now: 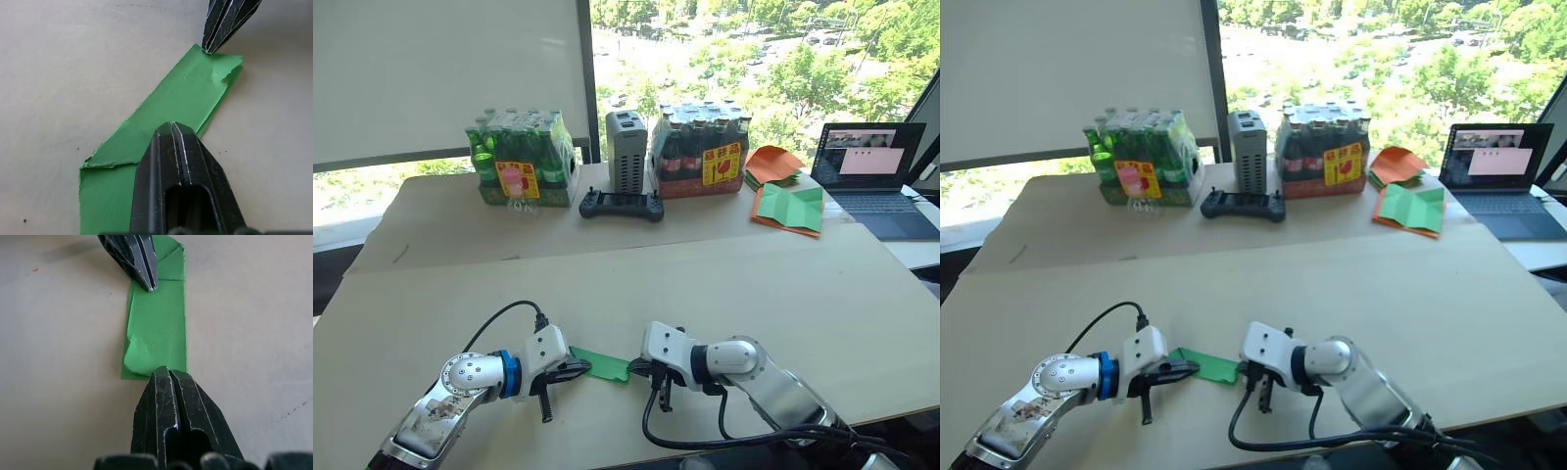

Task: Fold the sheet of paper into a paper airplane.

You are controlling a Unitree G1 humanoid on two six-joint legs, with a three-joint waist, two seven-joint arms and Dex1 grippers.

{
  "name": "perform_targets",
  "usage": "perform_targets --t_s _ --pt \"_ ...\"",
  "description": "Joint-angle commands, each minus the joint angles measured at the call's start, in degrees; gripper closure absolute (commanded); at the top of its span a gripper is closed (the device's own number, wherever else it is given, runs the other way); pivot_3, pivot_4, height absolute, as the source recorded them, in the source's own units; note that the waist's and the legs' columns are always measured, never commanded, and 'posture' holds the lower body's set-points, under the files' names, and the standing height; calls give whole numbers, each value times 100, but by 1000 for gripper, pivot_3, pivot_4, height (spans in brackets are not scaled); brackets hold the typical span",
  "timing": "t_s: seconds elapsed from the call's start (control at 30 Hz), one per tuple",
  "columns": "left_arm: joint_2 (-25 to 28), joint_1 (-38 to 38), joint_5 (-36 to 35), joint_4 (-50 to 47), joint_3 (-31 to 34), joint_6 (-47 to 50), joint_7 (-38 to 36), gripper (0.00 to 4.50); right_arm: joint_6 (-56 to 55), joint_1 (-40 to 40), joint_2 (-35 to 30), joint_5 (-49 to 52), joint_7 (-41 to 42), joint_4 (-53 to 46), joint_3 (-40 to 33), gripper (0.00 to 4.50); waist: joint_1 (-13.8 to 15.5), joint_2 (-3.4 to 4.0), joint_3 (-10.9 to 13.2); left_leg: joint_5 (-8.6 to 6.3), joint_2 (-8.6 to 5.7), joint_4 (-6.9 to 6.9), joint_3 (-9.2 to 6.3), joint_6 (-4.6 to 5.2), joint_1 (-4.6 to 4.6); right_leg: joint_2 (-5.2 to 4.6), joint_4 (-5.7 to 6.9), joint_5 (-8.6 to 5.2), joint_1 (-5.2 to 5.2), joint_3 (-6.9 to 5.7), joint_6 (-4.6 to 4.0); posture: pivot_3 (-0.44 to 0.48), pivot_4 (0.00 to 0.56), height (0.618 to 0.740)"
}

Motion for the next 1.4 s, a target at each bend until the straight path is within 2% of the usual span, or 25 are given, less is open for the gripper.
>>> perform_targets --t_s 0.03,0.27,0.37,0.53,0.73,1.03,1.3,1.4 --pt "48 74 147 141 -122 121 -24 4500 338 130 -139 23 45 67 -18 4445 13 0 0 0 0 0 0 0 0 0 0 0 0 0 0 0 150 717" --pt "43 5 151 197 -126 110 -48 4500 -160 -21 667 1010 -81 -632 -927 4445 8 3 5 0 1 0 0 0 -10 0 -1 0 -12 0 0 0 150 717" --pt "49 -9 147 200 -122 107 -69 4500 -180 -46 834 1228 -108 -767 -1072 4445 11 3 5 0 1 0 0 0 -11 0 3 0 -15 0 0 0 150 717" --pt "54 -29 144 185 -126 115 -89 4500 -194 -102 837 996 -162 -636 -649 4445 4 4 6 0 1 -1 0 0 -11 0 2 0 -16 -1 0 0 150 717" --pt "68 -18 137 161 -103 125 -92 4500 -402 -127 776 354 -338 150 5 4445 2 3 6 0 0 -1 1 0 -11 0 5 0 -17 -2 0 0 150 717" --pt "82 -98 134 140 -77 156 -83 4500 -162 134 451 -47 -310 715 301 4445 5 3 5 0 0 -1 1 0 -9 0 4 0 -14 -1 0 0 150 717" --pt "-213 -878 -583 110 163 753 -265 4500 -117 130 532 -68 -417 770 306 4445 13 2 4 1 -1 1 0 -1 -8 0 6 0 -11 -2 0 0 150 717" --pt "-338 -1249 -572 346 -40 778 -445 4500 -105 108 611 -69 -463 772 325 4445 1 0 3 1 0 2 0 -2 -9 1 7 1 -13 -3 -1 0 150 717"
